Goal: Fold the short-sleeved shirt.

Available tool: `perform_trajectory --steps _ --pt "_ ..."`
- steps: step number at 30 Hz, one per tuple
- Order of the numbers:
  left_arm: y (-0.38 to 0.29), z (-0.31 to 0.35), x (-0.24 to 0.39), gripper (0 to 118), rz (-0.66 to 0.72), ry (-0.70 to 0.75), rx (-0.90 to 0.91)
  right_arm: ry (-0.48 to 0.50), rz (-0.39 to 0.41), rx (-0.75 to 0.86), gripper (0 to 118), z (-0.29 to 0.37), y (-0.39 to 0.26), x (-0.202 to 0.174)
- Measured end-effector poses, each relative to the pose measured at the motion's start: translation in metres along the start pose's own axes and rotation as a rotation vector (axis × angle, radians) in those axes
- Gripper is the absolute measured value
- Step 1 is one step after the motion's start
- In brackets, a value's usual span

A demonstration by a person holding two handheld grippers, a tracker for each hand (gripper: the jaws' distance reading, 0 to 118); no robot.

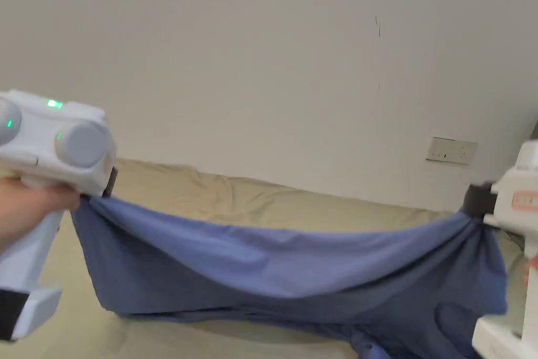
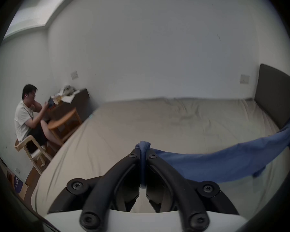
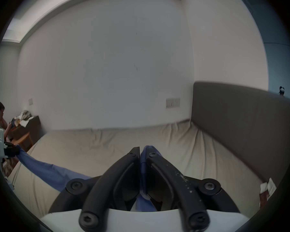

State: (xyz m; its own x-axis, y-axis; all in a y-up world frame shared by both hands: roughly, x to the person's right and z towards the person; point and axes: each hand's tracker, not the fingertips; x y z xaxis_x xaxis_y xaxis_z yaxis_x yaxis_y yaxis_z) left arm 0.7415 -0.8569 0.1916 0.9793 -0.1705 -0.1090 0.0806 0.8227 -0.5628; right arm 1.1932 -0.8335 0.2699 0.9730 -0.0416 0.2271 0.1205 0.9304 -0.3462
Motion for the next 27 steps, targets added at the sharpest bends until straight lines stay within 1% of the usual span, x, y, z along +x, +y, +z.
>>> perform_trajectory --steps 3,4,6,7,8,9,11,14,17,19,21,23,27 --pt "-0.068 0.006 -0.005 5 -0.037 -0.070 -0.058 0.056 -0.086 -0.090 8 0.018 -0.068 0.019" --pt "-0.090 0.008 -0.007 5 -0.021 -0.084 -0.103 0.064 -0.090 -0.133 8 0.021 -0.087 0.027" --pt "-0.128 0.015 -0.013 5 0.009 -0.121 -0.173 0.049 -0.070 -0.190 8 0.035 -0.126 0.036" --pt "-0.148 0.019 -0.015 5 0.011 -0.131 -0.193 0.052 -0.055 -0.222 8 0.042 -0.145 0.040" --pt "-0.167 0.022 -0.016 5 -0.009 -0.111 -0.209 0.053 -0.050 -0.262 8 0.049 -0.164 0.043" --pt "-0.184 0.025 -0.017 4 -0.030 -0.095 -0.233 0.061 -0.061 -0.303 8 0.055 -0.178 0.048" --pt "-0.210 0.032 -0.024 4 0.002 -0.116 -0.300 0.049 -0.085 -0.368 8 0.070 -0.204 0.056" --pt "-0.237 0.053 -0.033 4 0.061 -0.146 -0.310 0.050 -0.086 -0.361 8 0.105 -0.229 0.064" --pt "-0.252 0.087 -0.038 4 0.033 -0.173 -0.280 0.064 -0.107 -0.350 8 0.144 -0.235 0.066" --pt "-0.257 0.108 -0.045 4 -0.006 -0.178 -0.242 0.067 -0.086 -0.333 8 0.168 -0.235 0.066" --pt "-0.261 0.128 -0.058 4 0.011 -0.175 -0.219 0.063 -0.046 -0.318 8 0.193 -0.236 0.068" --pt "-0.266 0.149 -0.075 4 0.043 -0.172 -0.196 0.050 -0.037 -0.309 8 0.221 -0.241 0.072" --pt "-0.289 0.191 -0.107 4 0.142 -0.163 -0.153 0.044 -0.080 -0.303 8 0.271 -0.261 0.083"
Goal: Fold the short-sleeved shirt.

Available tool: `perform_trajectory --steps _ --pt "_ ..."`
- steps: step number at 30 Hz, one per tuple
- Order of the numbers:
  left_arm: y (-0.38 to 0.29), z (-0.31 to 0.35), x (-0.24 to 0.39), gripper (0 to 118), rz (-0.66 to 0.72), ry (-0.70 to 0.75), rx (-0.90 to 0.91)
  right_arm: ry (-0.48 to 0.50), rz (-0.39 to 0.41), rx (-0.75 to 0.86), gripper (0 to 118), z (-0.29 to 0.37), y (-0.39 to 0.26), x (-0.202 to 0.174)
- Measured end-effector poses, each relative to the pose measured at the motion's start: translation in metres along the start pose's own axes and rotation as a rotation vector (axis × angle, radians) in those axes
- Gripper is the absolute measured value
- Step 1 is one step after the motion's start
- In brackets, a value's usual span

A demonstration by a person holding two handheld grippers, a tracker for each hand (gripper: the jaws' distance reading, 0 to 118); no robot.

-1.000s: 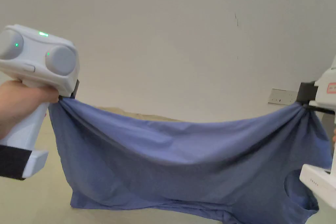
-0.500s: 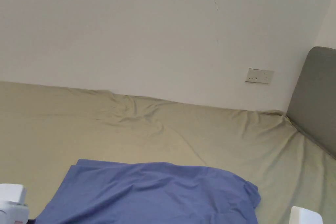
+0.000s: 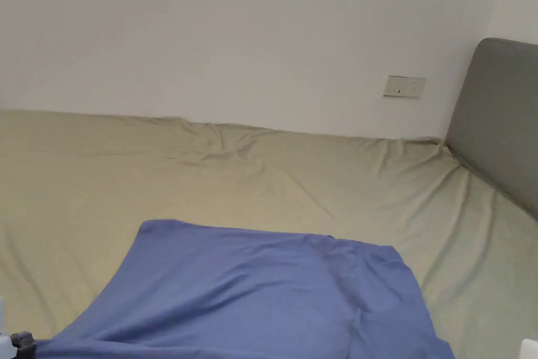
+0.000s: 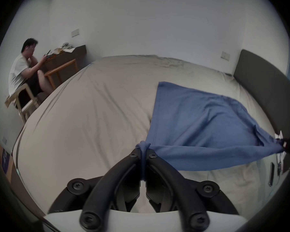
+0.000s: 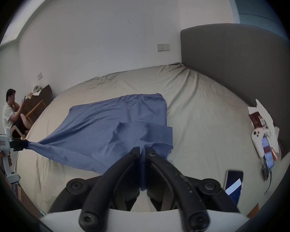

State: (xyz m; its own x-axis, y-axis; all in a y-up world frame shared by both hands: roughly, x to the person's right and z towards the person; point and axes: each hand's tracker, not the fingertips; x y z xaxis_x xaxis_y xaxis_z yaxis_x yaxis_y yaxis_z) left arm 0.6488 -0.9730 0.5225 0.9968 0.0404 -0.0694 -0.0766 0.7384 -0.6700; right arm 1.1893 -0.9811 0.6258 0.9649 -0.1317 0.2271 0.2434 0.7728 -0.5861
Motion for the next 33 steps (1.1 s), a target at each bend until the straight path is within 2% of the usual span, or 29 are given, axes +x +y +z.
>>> perform_trajectory --steps 5,11,14,20,22,23,24,25,26,27,28,29,31,32,33 --pt "-0.060 0.048 -0.021 4 0.029 0.045 -0.005 -0.016 -0.075 -0.041 8 0.035 -0.051 0.014" --pt "-0.123 0.065 -0.041 4 0.104 0.062 -0.100 -0.038 -0.229 -0.105 8 0.050 -0.110 0.029" --pt "-0.142 0.063 -0.039 4 0.107 0.081 -0.139 -0.047 -0.240 -0.124 8 0.054 -0.128 0.029" --pt "-0.156 0.057 -0.035 4 0.027 0.110 -0.166 -0.079 -0.213 -0.140 8 0.065 -0.146 0.025" --pt "-0.155 0.052 -0.037 4 0.039 0.112 -0.174 -0.105 -0.188 -0.145 11 0.060 -0.147 0.024" --pt "-0.156 0.051 -0.037 5 0.046 0.112 -0.177 -0.107 -0.171 -0.148 16 0.057 -0.149 0.022" --pt "-0.156 0.047 -0.038 17 0.048 0.109 -0.186 -0.112 -0.161 -0.156 33 0.053 -0.150 0.021" --pt "-0.157 0.044 -0.039 37 0.049 0.102 -0.199 -0.115 -0.158 -0.167 49 0.049 -0.151 0.021" --pt "-0.159 0.041 -0.040 59 0.049 0.102 -0.223 -0.129 -0.164 -0.187 59 0.046 -0.152 0.021" --pt "-0.164 0.040 -0.041 64 0.050 0.097 -0.253 -0.132 -0.176 -0.193 64 0.045 -0.153 0.022" --pt "-0.167 0.042 -0.043 64 0.066 0.082 -0.281 -0.126 -0.195 -0.192 64 0.048 -0.153 0.024" --pt "-0.168 0.049 -0.045 68 0.098 0.055 -0.272 -0.123 -0.213 -0.178 71 0.056 -0.152 0.024" --pt "-0.166 0.070 -0.047 63 0.171 0.008 -0.219 -0.151 -0.218 -0.128 72 0.072 -0.146 0.021" --pt "-0.162 0.080 -0.047 54 0.212 0.003 -0.194 -0.170 -0.198 -0.096 71 0.081 -0.140 0.017" --pt "-0.158 0.087 -0.048 28 0.237 0.004 -0.165 -0.173 -0.183 -0.076 65 0.088 -0.134 0.014"
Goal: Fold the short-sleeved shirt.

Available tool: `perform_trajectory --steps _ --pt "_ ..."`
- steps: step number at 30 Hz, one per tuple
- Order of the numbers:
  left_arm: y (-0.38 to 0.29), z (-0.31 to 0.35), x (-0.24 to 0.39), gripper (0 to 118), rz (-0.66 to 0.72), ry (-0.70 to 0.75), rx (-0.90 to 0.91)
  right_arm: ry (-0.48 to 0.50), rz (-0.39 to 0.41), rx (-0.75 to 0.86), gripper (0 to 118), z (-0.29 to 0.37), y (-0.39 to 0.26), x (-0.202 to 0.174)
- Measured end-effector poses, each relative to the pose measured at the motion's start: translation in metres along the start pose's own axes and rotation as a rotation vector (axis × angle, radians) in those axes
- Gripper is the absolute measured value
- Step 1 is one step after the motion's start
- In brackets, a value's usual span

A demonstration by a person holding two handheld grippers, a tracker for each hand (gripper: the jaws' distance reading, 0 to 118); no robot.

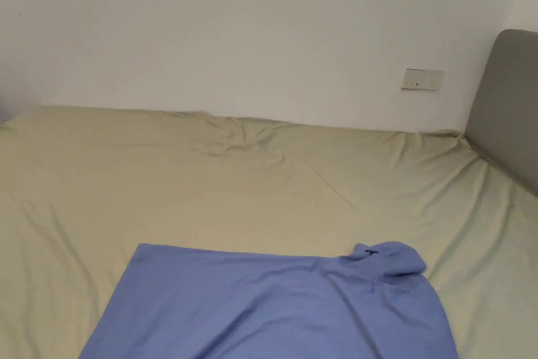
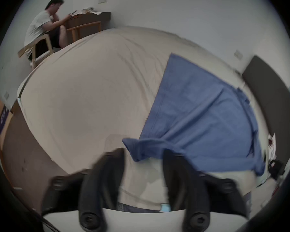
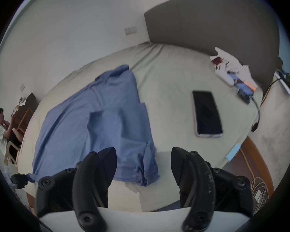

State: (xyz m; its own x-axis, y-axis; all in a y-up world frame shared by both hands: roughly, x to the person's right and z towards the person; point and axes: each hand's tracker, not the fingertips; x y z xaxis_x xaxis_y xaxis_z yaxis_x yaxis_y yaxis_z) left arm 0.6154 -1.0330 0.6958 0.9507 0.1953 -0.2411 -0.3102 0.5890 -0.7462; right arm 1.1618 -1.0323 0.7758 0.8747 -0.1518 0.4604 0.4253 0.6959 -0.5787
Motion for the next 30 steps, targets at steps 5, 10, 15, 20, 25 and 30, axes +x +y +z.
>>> perform_trajectory --steps 5,10,15,20,25,30 --pt "0.036 0.016 0.022 1 -0.068 0.006 0.111 0.062 -0.001 0.062 2 0.012 0.026 -0.017" --pt "0.089 -0.010 0.044 0 -0.075 -0.129 0.140 0.176 -0.014 0.067 0 0.005 0.039 -0.040" --pt "0.164 -0.084 0.074 0 -0.057 -0.177 0.134 0.255 -0.012 0.016 0 -0.013 0.051 -0.065" --pt "0.249 -0.180 0.097 1 0.177 -0.332 0.076 0.276 0.006 -0.050 0 -0.049 0.071 -0.080" --pt "0.300 -0.265 0.136 42 -0.019 -0.092 0.061 0.263 0.017 -0.079 0 -0.076 0.078 -0.092" --pt "0.305 -0.304 0.160 86 -0.151 -0.048 0.068 0.244 0.027 -0.129 0 -0.095 0.077 -0.096"
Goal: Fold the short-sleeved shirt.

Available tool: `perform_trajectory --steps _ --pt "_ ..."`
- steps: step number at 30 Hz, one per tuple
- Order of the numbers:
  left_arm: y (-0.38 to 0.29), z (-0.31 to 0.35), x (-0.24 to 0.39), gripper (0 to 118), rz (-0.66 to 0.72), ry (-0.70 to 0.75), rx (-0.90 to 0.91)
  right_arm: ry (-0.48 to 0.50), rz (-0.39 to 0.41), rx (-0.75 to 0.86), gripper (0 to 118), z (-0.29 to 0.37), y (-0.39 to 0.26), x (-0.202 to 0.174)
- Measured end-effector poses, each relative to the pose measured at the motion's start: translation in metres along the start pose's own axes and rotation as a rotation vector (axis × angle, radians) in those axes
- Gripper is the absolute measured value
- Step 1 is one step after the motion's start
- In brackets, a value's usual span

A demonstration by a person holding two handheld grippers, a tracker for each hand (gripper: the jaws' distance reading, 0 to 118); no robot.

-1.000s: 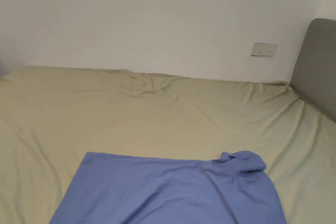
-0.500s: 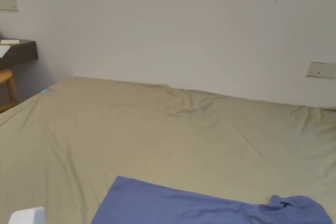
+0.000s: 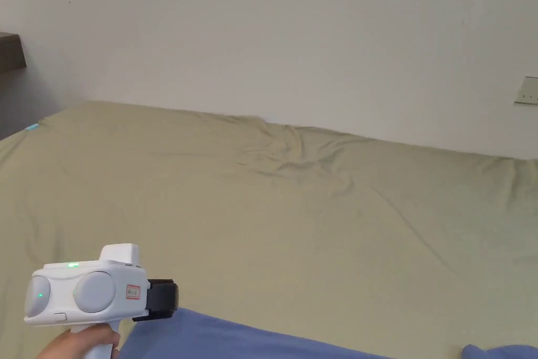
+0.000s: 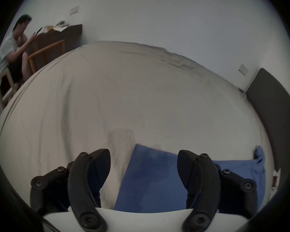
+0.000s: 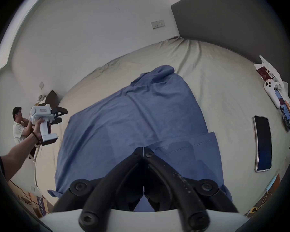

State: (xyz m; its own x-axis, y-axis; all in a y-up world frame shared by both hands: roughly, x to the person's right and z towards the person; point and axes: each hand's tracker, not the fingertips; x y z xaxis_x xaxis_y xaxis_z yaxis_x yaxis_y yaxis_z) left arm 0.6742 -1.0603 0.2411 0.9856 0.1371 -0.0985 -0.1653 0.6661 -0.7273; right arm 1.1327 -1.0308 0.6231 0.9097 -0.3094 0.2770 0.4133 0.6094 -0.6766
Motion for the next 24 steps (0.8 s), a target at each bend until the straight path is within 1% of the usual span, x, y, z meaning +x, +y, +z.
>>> perform_trajectory --steps 4,5,7,9,10,11,12,14,15,16,17,18,20,21,23,24 --pt "-0.006 -0.019 0.012 86 -0.067 0.033 -0.076 -0.021 -0.004 -0.021 0 -0.006 0.000 0.004" --pt "-0.009 -0.022 0.016 86 -0.103 0.057 -0.091 -0.023 -0.003 -0.024 0 -0.007 0.000 0.004" --pt "-0.021 -0.024 0.021 82 -0.150 0.087 -0.069 -0.029 0.001 -0.024 0 -0.006 0.002 0.004" --pt "-0.028 -0.031 0.016 76 -0.146 0.073 -0.048 -0.034 0.004 -0.023 0 -0.008 0.003 0.006" --pt "-0.030 -0.027 0.016 70 -0.127 0.054 -0.009 -0.038 0.003 -0.026 0 -0.007 0.004 0.007" --pt "-0.029 -0.025 0.014 61 -0.113 0.029 -0.019 -0.043 0.001 -0.028 0 -0.008 0.004 0.009" --pt "-0.025 -0.030 0.010 49 -0.088 -0.011 -0.031 -0.046 0.000 -0.030 0 -0.008 0.004 0.010" --pt "-0.020 -0.027 0.012 22 -0.093 -0.009 -0.038 -0.055 0.002 -0.032 0 -0.007 0.004 0.010" --pt "-0.019 -0.026 0.013 11 -0.099 -0.028 -0.052 -0.055 0.003 -0.033 0 -0.007 0.006 0.010" --pt "-0.018 -0.027 0.017 8 -0.115 -0.036 -0.065 -0.049 0.006 -0.035 0 -0.008 0.009 0.012" --pt "-0.016 -0.027 0.019 8 -0.138 -0.037 -0.075 -0.035 0.012 -0.037 0 -0.010 0.014 0.014" --pt "-0.016 -0.028 0.019 7 -0.182 -0.026 -0.089 -0.019 0.024 -0.036 1 -0.013 0.023 0.017" --pt "-0.017 -0.028 0.020 7 -0.191 -0.027 -0.090 0.003 0.056 0.019 1 -0.027 0.046 0.025" --pt "-0.019 -0.028 0.022 7 -0.185 -0.022 -0.091 -0.020 0.055 0.028 2 -0.041 0.061 0.030" --pt "-0.019 -0.031 0.023 7 -0.186 -0.016 -0.089 -0.039 0.049 0.036 17 -0.071 0.094 0.042" --pt "-0.023 -0.031 0.027 7 -0.193 -0.009 -0.087 -0.051 0.041 0.036 23 -0.084 0.107 0.046"
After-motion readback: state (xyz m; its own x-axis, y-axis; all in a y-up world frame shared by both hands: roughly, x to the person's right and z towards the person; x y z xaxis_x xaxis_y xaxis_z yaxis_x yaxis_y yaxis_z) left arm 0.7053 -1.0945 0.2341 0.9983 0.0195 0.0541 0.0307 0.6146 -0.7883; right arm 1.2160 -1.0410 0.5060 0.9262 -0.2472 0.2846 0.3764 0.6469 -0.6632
